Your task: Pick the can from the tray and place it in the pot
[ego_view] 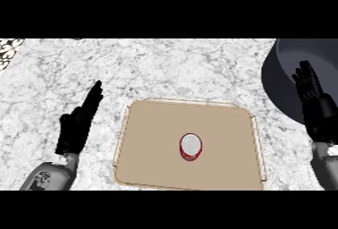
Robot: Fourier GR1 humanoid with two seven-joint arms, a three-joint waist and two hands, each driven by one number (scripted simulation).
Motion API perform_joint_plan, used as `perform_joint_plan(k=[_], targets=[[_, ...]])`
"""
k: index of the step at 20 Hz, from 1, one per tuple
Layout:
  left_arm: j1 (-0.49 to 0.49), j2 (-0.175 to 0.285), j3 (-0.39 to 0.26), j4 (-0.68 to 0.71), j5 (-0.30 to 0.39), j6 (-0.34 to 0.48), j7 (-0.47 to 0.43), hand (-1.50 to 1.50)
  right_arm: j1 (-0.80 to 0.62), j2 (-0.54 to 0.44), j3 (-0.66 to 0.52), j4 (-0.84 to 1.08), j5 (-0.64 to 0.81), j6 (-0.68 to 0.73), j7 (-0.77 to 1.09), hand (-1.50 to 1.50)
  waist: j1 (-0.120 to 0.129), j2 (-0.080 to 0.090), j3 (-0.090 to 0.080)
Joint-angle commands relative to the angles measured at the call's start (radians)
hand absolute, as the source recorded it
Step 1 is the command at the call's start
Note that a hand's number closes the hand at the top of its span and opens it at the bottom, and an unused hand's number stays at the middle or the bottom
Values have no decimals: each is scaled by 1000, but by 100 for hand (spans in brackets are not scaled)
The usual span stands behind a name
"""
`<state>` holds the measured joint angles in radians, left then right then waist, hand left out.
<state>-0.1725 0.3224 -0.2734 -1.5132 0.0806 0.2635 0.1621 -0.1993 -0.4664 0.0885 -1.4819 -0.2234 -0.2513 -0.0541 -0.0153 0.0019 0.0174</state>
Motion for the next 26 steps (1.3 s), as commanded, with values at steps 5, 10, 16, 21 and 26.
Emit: perform_joint_plan(k=[5,10,16,21,26], targets=[[-120,-38,57,-71,43,3,-65,0,-245,50,170,-75,-212,461,-41,150,165,11,-13],[-155,-49,158,-59,121,0,-109,0,-365,-135,176,90,-23,654,-297,-150,112,28,-15],[-132,-65,173,-28,130,-7,-153,0,-433,-163,227,216,135,829,-703,-150,84,23,-14],[-132,-33,194,-46,145,-31,-105,0,-528,-233,306,262,326,825,-782,-150,60,8,-16],[-137,-20,247,-3,167,-53,-143,0,-604,-260,431,255,466,810,-767,-150,46,6,-18]])
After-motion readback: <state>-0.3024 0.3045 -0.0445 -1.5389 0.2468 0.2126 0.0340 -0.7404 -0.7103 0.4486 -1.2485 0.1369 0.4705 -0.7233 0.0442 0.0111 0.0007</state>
